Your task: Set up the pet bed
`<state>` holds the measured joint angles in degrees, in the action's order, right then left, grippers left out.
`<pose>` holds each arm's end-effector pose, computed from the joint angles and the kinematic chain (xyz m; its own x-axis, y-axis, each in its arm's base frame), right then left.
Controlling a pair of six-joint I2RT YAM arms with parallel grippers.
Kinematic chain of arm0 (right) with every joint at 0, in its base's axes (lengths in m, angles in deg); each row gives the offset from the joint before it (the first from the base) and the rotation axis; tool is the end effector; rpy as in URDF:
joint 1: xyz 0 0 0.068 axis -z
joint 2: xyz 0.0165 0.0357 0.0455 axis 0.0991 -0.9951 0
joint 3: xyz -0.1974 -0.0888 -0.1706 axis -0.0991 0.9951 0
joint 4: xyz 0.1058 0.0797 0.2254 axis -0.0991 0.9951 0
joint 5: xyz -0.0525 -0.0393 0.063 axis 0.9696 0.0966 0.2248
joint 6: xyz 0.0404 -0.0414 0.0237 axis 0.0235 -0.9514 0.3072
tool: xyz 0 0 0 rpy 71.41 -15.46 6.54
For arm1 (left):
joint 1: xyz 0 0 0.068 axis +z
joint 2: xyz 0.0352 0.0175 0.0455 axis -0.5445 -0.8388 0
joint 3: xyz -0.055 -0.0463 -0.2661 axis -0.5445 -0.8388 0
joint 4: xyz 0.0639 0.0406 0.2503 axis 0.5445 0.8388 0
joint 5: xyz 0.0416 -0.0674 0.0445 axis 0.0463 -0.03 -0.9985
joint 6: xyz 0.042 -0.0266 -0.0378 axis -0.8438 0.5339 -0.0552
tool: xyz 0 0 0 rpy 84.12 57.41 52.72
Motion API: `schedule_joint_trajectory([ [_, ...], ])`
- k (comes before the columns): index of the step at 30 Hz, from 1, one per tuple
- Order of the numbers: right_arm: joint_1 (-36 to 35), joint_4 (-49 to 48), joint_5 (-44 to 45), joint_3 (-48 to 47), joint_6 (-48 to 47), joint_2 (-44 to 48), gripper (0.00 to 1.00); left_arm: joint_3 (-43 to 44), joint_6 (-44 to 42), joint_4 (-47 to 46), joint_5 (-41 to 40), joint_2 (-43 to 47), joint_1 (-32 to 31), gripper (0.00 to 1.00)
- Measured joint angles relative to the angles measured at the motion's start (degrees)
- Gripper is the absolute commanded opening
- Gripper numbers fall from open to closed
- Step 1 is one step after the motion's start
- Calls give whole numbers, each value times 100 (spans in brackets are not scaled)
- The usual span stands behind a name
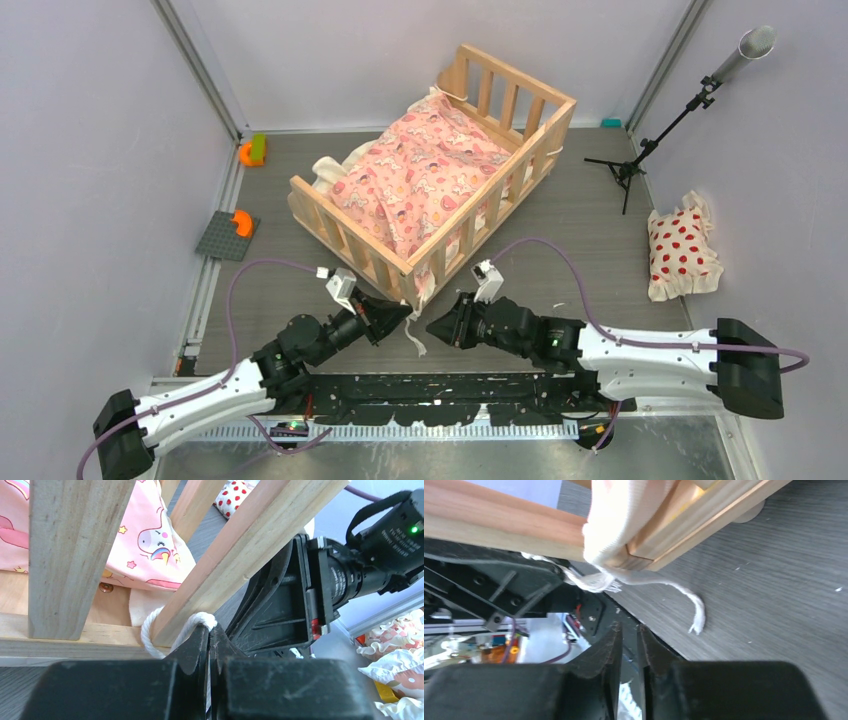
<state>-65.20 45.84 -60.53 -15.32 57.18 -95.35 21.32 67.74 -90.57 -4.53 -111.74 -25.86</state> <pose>0.0814 0.2068 0.2144 -0.8152 0.2375 -0.5283 -0.3275 0.5633 0.7586 0.0822 -0.1276 0.2052 -0.4405 -0.3824 -0.8123 0.6751 0.4553 -0.5805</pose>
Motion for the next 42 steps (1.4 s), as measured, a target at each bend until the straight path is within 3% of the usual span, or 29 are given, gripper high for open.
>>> schedule_joint_trajectory([
  [2, -98, -203, 219, 205, -190, 20, 32, 0, -2, 0, -2, 2, 0, 0],
  [10, -358, -2129, 907, 1394, -1375, -380, 34, 4, -59, 81, 4, 70, 0, 0],
  [21, -846, -3803, 1598, 1266, -2647, -938, 36, 474, -337, 1410, 50, 885, 17, 0],
  [28, -890, -4214, 1880, 1193, -2736, -1174, 36, 474, -339, 1834, 76, 1003, 15, 0],
  [42, -894, -4242, 2273, 892, -1908, -1493, 36, 474, -334, 1899, 85, 728, 17, 0],
])
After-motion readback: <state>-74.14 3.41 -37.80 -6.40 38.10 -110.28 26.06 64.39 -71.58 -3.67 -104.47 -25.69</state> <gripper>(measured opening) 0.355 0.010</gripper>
